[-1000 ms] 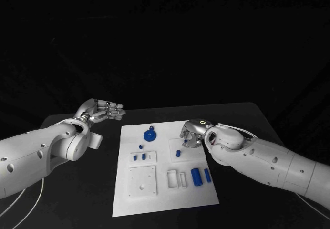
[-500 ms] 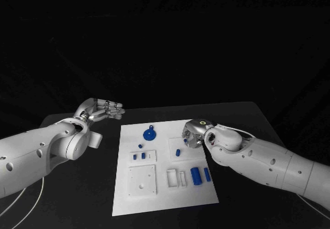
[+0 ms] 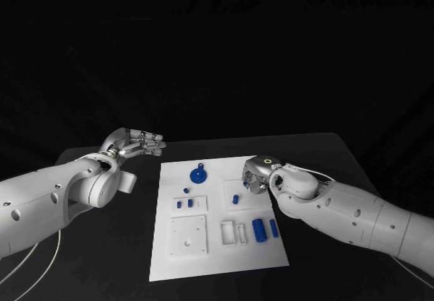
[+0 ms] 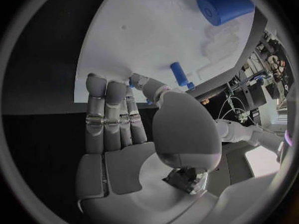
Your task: Assemble the parts on the task board
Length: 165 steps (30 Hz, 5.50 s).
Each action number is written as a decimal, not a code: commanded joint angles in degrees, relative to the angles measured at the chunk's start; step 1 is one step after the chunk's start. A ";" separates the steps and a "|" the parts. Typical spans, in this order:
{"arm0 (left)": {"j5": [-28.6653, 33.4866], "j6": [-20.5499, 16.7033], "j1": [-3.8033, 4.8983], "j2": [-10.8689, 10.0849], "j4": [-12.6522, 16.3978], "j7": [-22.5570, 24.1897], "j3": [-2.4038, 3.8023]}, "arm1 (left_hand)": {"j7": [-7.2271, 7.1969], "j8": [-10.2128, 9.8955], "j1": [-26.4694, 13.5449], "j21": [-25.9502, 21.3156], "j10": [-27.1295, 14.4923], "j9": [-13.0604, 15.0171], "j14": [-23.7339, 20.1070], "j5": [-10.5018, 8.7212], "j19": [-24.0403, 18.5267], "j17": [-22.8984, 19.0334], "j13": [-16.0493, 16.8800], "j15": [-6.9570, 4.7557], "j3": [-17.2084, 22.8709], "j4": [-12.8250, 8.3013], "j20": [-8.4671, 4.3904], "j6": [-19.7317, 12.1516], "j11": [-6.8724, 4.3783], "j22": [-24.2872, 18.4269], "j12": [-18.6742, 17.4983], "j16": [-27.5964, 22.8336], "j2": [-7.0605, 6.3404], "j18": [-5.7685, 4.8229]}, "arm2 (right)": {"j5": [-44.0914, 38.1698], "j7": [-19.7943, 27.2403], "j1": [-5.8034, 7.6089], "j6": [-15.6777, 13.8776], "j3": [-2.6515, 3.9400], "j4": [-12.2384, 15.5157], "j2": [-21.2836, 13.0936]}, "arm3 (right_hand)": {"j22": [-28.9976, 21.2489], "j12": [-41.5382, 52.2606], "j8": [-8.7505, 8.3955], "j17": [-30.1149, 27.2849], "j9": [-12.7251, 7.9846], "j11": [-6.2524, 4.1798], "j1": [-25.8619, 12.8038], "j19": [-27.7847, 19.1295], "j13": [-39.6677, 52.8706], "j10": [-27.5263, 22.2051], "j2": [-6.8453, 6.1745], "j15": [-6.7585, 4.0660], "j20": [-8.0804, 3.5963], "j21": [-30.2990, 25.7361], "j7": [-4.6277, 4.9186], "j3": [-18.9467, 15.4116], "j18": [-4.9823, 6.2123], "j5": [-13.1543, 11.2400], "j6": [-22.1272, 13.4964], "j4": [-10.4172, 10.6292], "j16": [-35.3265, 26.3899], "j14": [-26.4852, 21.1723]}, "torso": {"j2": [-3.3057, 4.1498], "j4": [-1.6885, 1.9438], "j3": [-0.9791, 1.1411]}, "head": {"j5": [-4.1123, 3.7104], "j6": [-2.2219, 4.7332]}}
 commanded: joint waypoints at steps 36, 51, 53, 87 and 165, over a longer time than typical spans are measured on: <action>1.55 -0.71 0.11 0.14 -1.21 -1.10 0.06 | 0.04 -0.04 0.33 1.63 0.33 0.08 0.49 -0.22 -2.22 -0.10 -0.03 -0.24 0.54 -3.34 -0.15 0.22 -0.18 10.30 0.03 -0.31 1.97 -0.66 | -0.71 -0.70 -0.36 -1.02 -0.45 0.74 0.46 | 2.85 -0.17 0.15 0.12 0.45 -1.55 2.07 2.15 0.30 4.90 3.81 -1.42 -1.29 2.16 -0.85 1.38 -0.80 -4.20 4.66 -1.96 0.04 0.53 | 0.04 -0.07 0.00 | 0.82 -0.30; 1.26 -1.99 0.12 0.22 -1.62 -2.72 0.06 | -0.05 -0.01 0.13 1.15 0.47 0.10 0.66 -0.33 -2.05 -0.04 -0.03 -0.28 0.46 -3.07 -0.14 0.35 -0.25 10.55 0.04 -0.29 2.03 -0.70 | -4.36 -4.83 -0.42 -3.56 -0.52 1.70 0.70 | 3.15 -0.17 0.09 0.59 0.84 -2.24 0.82 2.18 0.38 7.13 5.33 -2.26 -2.33 4.91 -1.47 3.79 -2.03 -7.86 6.88 -4.23 -0.49 1.13 | -0.03 -0.03 -0.02 | 0.97 -0.21; 1.27 -2.13 0.12 0.23 -1.76 -2.88 0.06 | -0.09 -0.04 0.06 0.92 0.55 0.08 0.76 -0.39 -1.84 -0.01 -0.02 -0.31 0.42 -2.93 -0.19 0.41 -0.29 10.58 0.03 -0.31 1.98 -0.74 | -4.51 -4.96 -0.43 -4.05 -0.52 1.88 0.63 | 3.16 -0.16 0.08 0.64 0.87 -2.27 0.78 2.18 0.38 7.23 5.27 -2.28 -2.35 5.07 -1.51 3.89 -2.05 -7.86 6.96 -4.31 -0.51 1.19 | -0.01 0.00 0.02 | 0.99 -0.19; 2.51 -2.40 0.12 0.86 -2.81 -2.52 0.05 | -0.06 -0.04 -0.08 0.12 0.38 0.08 0.59 -0.84 -1.57 0.01 -0.03 -0.21 0.33 -2.43 -0.07 0.27 -0.23 10.17 0.03 -0.30 1.86 -0.82 | 5.48 -1.18 -0.71 -4.64 3.83 12.81 -1.62 | 3.00 -0.18 0.07 0.76 0.96 -2.28 0.57 2.15 0.36 7.22 5.37 -2.35 -2.44 5.11 -1.50 3.93 -1.95 -7.81 6.96 -4.32 -1.08 1.53 | -0.10 -0.21 -0.05 | 6.96 0.91; 1.23 -2.03 0.09 3.00 -2.57 -1.82 0.03 | 0.01 -0.04 0.13 0.05 0.08 0.08 0.21 -0.74 -1.49 0.01 -0.02 -0.06 0.41 -1.59 0.07 -0.06 -0.13 8.65 0.04 -0.31 1.64 -0.84 | -4.65 -0.41 -5.32 -6.60 -8.09 12.02 7.33 | 3.00 -0.18 0.08 0.59 1.01 -2.30 0.57 2.42 0.36 7.38 5.04 -2.40 -2.44 5.30 -1.56 4.40 -1.91 -7.63 7.15 -4.66 -1.49 2.06 | -0.03 -0.07 -0.14 | 16.81 -4.62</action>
